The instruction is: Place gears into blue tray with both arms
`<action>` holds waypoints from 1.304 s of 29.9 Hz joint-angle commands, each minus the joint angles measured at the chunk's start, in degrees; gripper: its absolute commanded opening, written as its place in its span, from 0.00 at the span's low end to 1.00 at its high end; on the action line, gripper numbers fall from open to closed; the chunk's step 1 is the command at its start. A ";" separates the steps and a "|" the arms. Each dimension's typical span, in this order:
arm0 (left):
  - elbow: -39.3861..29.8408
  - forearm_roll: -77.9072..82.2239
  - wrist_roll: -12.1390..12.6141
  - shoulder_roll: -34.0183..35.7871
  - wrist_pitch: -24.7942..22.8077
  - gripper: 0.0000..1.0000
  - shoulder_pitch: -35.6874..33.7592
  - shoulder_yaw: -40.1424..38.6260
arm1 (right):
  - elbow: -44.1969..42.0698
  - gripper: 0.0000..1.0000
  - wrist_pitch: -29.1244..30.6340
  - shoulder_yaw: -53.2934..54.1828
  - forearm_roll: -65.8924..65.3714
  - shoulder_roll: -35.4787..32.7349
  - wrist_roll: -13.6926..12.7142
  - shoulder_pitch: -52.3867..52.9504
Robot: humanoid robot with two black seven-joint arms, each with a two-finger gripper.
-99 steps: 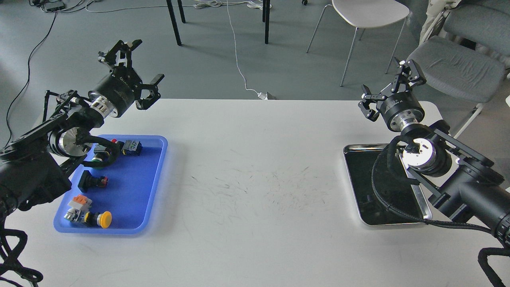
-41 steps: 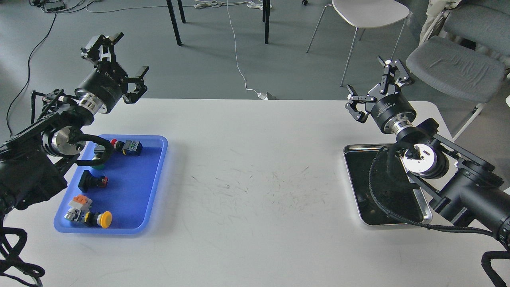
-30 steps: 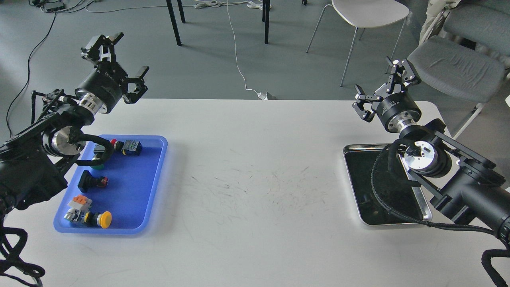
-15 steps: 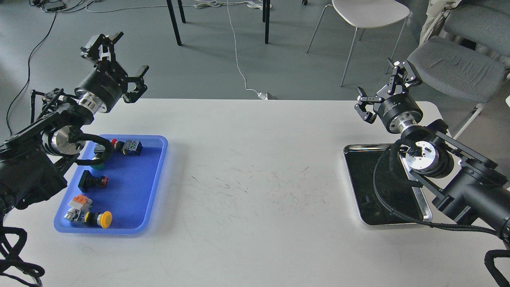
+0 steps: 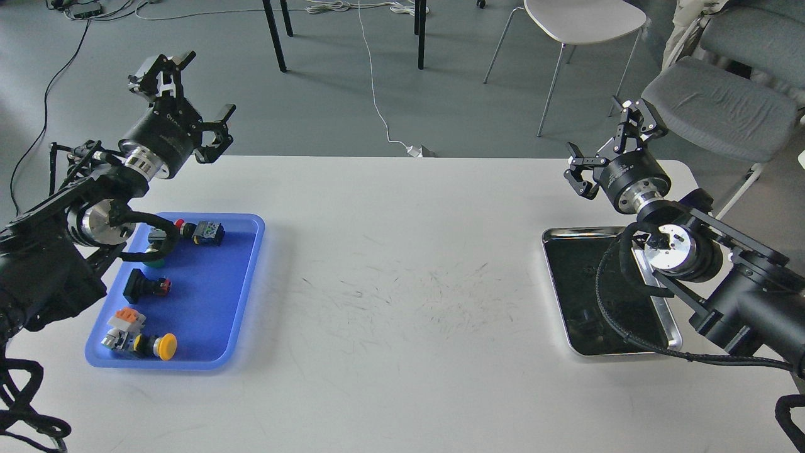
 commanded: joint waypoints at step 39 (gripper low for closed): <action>0.70 0.09 -1.93 -1.48 0.00 0.99 0.17 -0.35 | 18.73 0.97 2.21 -40.14 -51.75 -29.84 -3.77 22.10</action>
